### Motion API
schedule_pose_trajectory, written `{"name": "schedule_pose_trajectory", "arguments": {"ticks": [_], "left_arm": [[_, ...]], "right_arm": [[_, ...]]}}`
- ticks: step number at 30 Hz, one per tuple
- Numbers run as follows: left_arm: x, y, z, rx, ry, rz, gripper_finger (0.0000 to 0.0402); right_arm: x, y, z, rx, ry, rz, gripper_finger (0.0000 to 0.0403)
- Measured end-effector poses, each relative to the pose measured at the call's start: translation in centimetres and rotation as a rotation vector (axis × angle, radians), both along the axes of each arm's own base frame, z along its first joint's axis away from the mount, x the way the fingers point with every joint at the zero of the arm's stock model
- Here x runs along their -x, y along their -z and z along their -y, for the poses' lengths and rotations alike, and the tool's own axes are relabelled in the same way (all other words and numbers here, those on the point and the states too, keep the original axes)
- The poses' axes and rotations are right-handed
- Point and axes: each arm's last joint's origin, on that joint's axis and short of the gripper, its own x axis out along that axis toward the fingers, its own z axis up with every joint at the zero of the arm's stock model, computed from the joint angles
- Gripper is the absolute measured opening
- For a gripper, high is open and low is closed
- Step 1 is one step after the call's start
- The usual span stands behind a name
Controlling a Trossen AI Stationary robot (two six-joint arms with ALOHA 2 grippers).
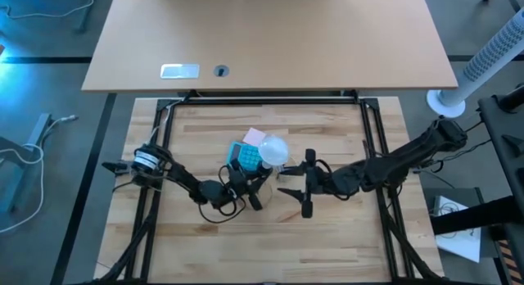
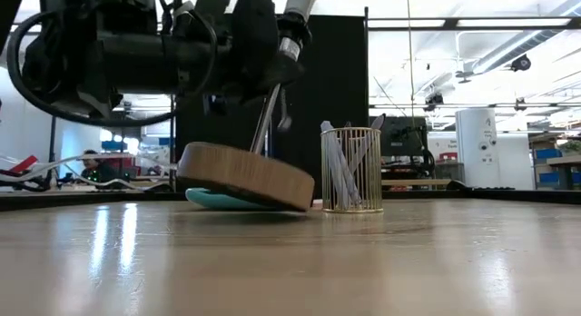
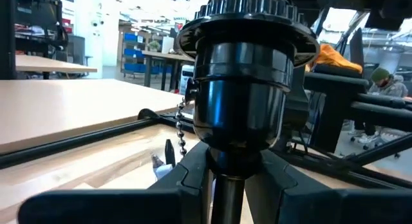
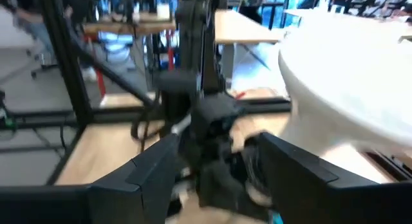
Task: Screw lightbulb
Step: Insert the lightbulb into the black table lamp
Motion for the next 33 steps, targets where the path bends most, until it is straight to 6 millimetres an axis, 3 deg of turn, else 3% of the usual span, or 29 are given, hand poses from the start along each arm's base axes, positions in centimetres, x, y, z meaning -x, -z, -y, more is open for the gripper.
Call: {"name": "schedule_pose_trajectory", "arguments": {"ticks": [5,12,20,24,33], "left_arm": [[0.2,0.3,-0.1,-0.020,-0.012,-0.046,0.0061],[1.6,0.3,-0.1,-0.035,-0.009,-0.103,0.0061],[3.3,-0.3,-0.4,-0.074,0.080,-0.243,0.0065],[4.1,-0.4,-0.5,-0.094,0.116,-0.364,0.0086],[5.6,-2.3,-0.5,-0.021,0.193,-0.457,0.0163]], "right_arm": [[1.6,-0.2,0.7,0.023,-0.002,-0.037,0.0228],[3.5,2.3,1.7,-0.020,0.009,-0.051,0.0247],[3.6,3.5,1.9,-0.065,-0.010,-0.054,0.0270],[3.4,3.7,1.8,-0.070,-0.029,-0.060,0.0284],[3.3,3.7,1.7,-0.019,-0.038,-0.055,0.0286]]}}
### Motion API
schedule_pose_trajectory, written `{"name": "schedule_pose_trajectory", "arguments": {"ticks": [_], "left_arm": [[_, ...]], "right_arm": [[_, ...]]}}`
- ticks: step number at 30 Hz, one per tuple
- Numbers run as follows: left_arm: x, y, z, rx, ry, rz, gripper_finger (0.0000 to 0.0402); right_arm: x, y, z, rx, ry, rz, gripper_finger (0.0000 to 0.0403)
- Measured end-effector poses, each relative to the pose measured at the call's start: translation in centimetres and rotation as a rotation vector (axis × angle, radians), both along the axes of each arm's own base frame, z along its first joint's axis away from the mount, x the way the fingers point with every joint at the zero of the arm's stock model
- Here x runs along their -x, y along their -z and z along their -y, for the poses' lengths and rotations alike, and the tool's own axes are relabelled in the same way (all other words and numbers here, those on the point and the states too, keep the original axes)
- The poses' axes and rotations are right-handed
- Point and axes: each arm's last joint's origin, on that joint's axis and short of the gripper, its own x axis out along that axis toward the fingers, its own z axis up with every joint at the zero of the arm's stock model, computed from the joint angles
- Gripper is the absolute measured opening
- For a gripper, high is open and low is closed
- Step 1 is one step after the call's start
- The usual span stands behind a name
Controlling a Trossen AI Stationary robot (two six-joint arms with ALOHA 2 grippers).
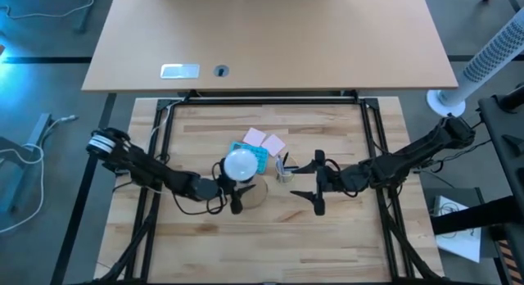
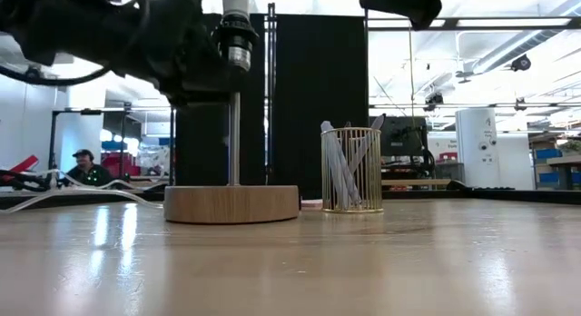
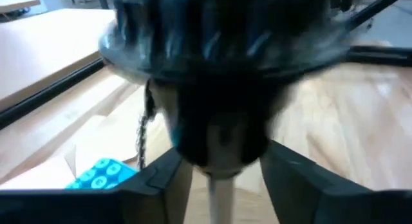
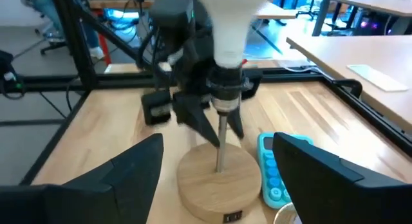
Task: Screw lightbulb
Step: Insert the lightbulb into the black table lamp
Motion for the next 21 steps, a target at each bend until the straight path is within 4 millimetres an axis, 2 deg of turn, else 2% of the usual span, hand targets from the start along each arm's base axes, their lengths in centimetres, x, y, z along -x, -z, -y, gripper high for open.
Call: {"name": "schedule_pose_trajectory", "arguments": {"ticks": [5,11,17,21], "left_arm": [[0.8,-1.2,0.5,0.006,0.030,0.006,0.0210],[1.4,-1.9,0.8,-0.001,0.070,-0.003,0.0252],[1.7,-1.9,0.8,0.000,0.075,0.002,0.0263],[2.5,-1.1,0.4,-0.003,0.068,-0.008,0.0263]], "right_arm": [[-1.0,0.9,-0.3,0.030,-0.040,-0.011,0.0290],[-4.2,2.2,-0.7,0.016,0.031,0.132,0.0306],[-6.2,3.3,-0.4,0.039,0.084,0.258,0.0296],[-6.8,4.2,0.0,-0.001,0.107,0.236,0.0295]]}}
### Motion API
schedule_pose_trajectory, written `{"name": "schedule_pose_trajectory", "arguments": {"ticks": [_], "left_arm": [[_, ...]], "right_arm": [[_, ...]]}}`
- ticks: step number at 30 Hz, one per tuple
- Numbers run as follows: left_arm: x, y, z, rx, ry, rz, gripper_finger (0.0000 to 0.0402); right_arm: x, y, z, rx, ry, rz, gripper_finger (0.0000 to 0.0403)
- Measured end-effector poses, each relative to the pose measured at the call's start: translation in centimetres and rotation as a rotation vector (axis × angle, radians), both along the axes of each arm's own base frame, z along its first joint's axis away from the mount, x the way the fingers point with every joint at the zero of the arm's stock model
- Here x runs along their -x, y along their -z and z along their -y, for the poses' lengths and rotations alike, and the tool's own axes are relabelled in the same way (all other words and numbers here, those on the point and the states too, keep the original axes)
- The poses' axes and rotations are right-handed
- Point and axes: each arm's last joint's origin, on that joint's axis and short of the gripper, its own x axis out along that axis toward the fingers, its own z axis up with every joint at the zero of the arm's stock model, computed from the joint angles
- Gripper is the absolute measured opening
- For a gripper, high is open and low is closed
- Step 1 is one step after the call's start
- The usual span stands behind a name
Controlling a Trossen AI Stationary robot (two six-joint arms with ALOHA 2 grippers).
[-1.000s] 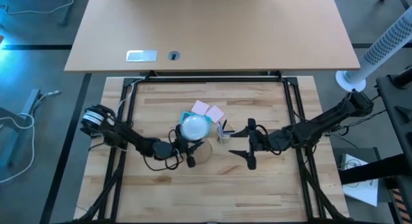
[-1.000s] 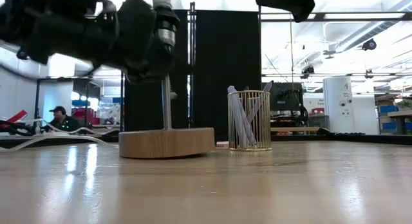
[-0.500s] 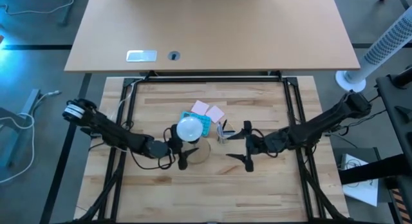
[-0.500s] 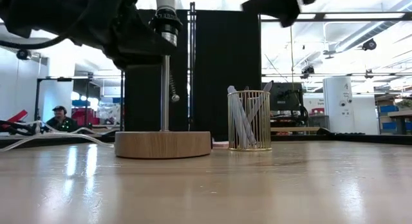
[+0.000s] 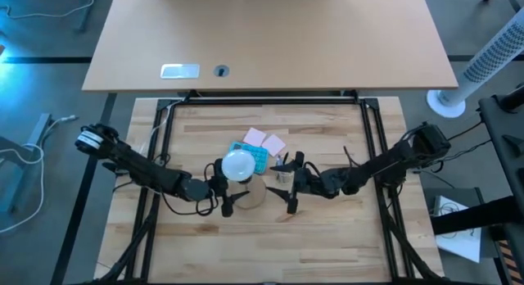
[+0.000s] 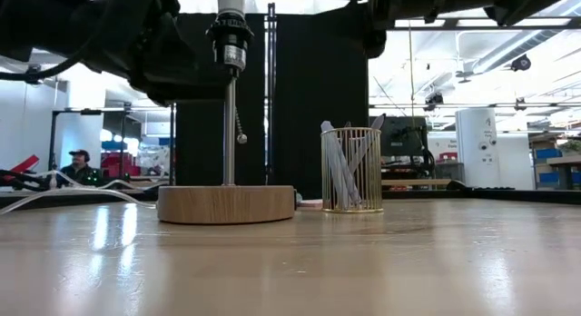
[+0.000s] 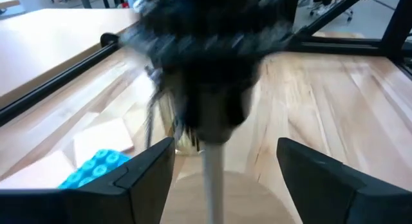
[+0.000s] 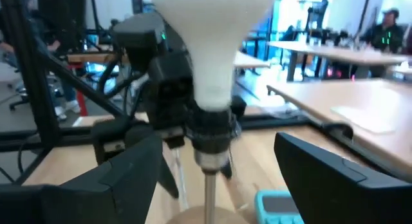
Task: Screw lightbulb
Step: Insert the lightbulb into the black table lamp, then remove the lightbulb from the black table lamp
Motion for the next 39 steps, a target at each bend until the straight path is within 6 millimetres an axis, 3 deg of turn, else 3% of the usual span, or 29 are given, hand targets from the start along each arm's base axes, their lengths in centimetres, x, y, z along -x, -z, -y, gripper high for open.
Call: {"name": "schedule_pose_trajectory", "arguments": {"ticks": [7,15,21,33,39], "left_arm": [[1.9,-0.1,-0.8,0.006,-0.002,-0.024,0.0291],[3.1,-0.9,-0.7,0.069,0.059,-0.031,0.0322],[3.9,0.6,-0.5,0.115,0.092,0.052,0.0322],[1.7,2.1,0.6,0.090,0.113,0.055,0.0322],[1.1,3.6,1.0,0.081,0.112,0.033,0.0322]], "right_arm": [[-1.2,0.3,-0.5,-0.004,-0.002,-0.007,0.0329],[-1.7,-1.1,-0.6,0.058,0.001,-0.006,0.0343],[-2.1,-0.4,-0.6,0.087,0.009,-0.054,0.0344],[-1.8,-0.4,-1.7,0.102,0.024,-0.053,0.0344],[-2.4,1.0,-2.3,0.116,0.040,-0.079,0.0344]]}}
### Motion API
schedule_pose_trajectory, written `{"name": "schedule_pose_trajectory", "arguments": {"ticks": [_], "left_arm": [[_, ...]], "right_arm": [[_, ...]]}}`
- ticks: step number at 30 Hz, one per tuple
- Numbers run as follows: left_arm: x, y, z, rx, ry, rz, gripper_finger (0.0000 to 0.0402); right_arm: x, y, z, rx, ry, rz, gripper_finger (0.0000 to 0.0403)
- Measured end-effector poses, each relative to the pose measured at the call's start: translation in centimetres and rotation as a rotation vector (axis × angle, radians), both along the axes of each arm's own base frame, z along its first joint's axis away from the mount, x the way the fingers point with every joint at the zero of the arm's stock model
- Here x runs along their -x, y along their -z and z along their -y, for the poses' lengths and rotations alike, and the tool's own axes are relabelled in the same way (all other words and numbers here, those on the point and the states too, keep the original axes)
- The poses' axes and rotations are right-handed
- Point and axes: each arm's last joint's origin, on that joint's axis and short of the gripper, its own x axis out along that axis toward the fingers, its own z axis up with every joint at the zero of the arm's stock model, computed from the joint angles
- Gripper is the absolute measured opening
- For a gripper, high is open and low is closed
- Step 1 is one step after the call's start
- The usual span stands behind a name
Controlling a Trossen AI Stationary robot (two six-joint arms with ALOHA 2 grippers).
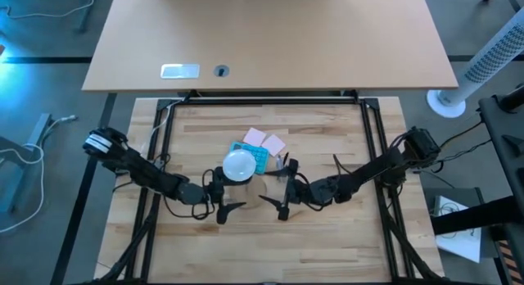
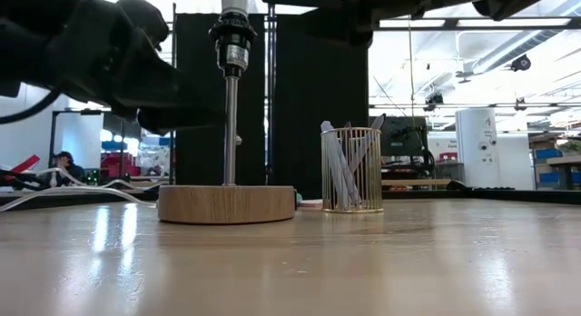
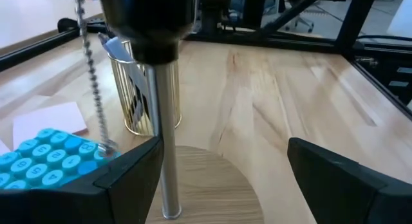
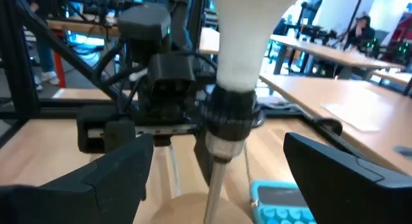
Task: Screw lightbulb
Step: Remove the lightbulb from the black table lamp
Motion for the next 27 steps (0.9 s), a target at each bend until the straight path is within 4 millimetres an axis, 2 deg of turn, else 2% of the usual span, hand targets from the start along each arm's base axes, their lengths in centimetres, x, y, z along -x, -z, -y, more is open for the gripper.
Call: {"name": "schedule_pose_trajectory", "arguments": {"ticks": [7,16,27], "left_arm": [[-0.48,0.61,0.17,-0.012,-0.014,0.012,0.0322],[-0.69,0.42,0.15,0.000,-0.033,0.020,0.0322],[-0.75,0.47,0.03,0.002,-0.041,0.020,0.0322]], "right_arm": [[-0.71,0.36,-0.32,0.032,-0.008,0.072,0.0344],[-0.64,0.16,-0.28,0.087,-0.007,0.067,0.0344],[-0.93,0.09,0.41,0.072,-0.036,0.079,0.0344]]}}
